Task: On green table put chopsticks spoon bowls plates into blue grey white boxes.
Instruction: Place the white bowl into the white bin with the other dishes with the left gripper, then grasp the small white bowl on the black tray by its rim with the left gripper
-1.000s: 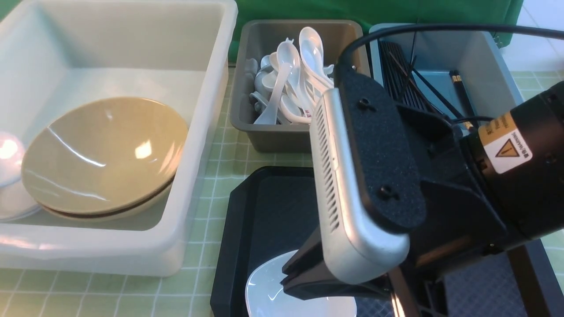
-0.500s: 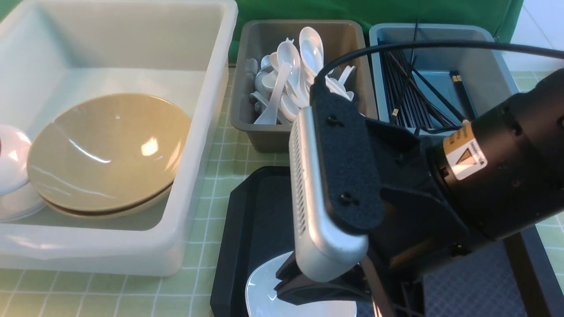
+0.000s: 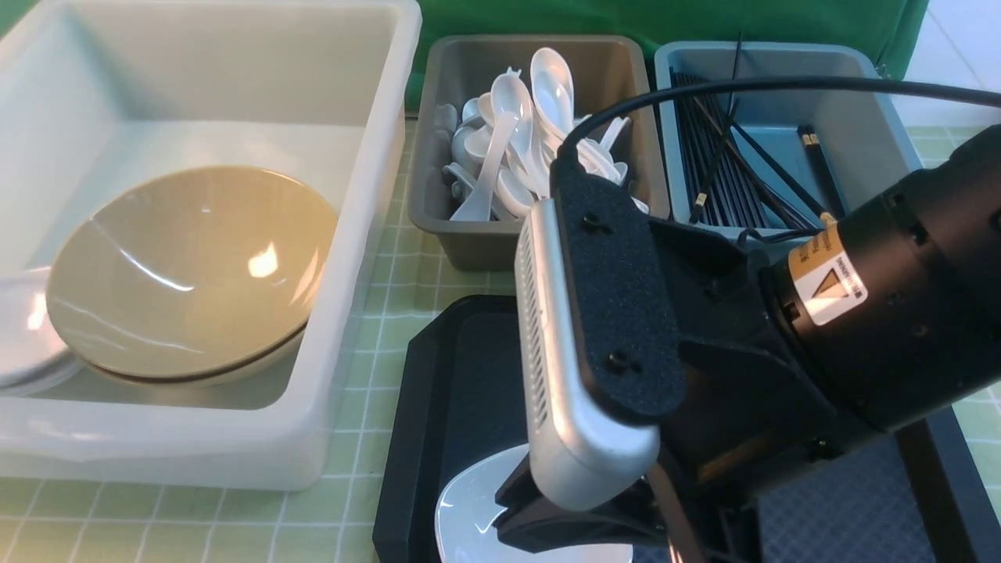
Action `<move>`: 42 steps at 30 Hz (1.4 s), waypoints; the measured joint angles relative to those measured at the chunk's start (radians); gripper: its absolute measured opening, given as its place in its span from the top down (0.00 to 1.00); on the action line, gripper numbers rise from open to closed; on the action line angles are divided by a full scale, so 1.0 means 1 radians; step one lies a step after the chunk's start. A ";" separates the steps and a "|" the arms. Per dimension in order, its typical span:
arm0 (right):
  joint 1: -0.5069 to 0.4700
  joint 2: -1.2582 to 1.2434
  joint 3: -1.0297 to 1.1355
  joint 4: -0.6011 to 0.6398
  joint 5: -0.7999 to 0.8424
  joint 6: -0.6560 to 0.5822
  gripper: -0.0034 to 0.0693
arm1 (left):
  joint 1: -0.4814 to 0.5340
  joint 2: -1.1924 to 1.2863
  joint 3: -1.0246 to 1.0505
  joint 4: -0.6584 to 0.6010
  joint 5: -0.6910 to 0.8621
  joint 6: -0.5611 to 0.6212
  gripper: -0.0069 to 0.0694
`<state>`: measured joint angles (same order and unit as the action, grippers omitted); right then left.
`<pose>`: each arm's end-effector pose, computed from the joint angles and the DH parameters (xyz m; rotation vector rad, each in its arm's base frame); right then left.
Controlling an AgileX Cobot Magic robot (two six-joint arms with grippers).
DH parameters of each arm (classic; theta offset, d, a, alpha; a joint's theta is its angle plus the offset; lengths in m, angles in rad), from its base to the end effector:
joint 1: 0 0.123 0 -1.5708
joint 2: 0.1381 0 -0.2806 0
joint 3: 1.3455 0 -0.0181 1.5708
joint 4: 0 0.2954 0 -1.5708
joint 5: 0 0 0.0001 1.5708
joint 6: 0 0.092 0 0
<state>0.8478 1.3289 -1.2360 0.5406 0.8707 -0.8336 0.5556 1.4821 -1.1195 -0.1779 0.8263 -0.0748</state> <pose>0.1880 0.2679 0.3578 -1.6081 1.7639 0.6627 0.2993 0.1717 0.2593 -0.9332 2.4797 -0.0552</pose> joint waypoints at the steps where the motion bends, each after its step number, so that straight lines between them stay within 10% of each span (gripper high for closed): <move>1: 0.000 0.000 0.000 0.000 0.004 0.000 0.82 | 0.000 -0.009 0.000 0.000 0.008 0.000 0.15; 10: 0.000 0.000 0.000 -0.011 0.031 0.002 0.81 | -0.016 -0.109 0.000 -0.065 0.025 0.051 0.15; 19: -0.165 -0.105 0.000 -0.075 0.144 0.106 0.80 | -0.520 -0.287 0.000 -0.270 0.092 0.598 0.15; 28: -0.288 -0.335 0.064 -0.077 0.205 0.162 0.78 | -0.978 -0.123 -0.001 -0.250 0.192 0.613 0.15; 35: -0.290 -0.379 0.162 -0.074 0.205 0.165 0.77 | -1.124 0.145 -0.113 -0.191 0.304 0.590 0.15; 42: -0.290 -0.379 0.169 -0.071 0.212 0.178 0.76 | -1.173 0.323 -0.219 -0.166 0.296 0.804 0.15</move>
<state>0.5583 0.9497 -1.0670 0.4697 1.0827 -0.6560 -0.6169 1.8055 -1.3384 -0.3439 1.1228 0.7291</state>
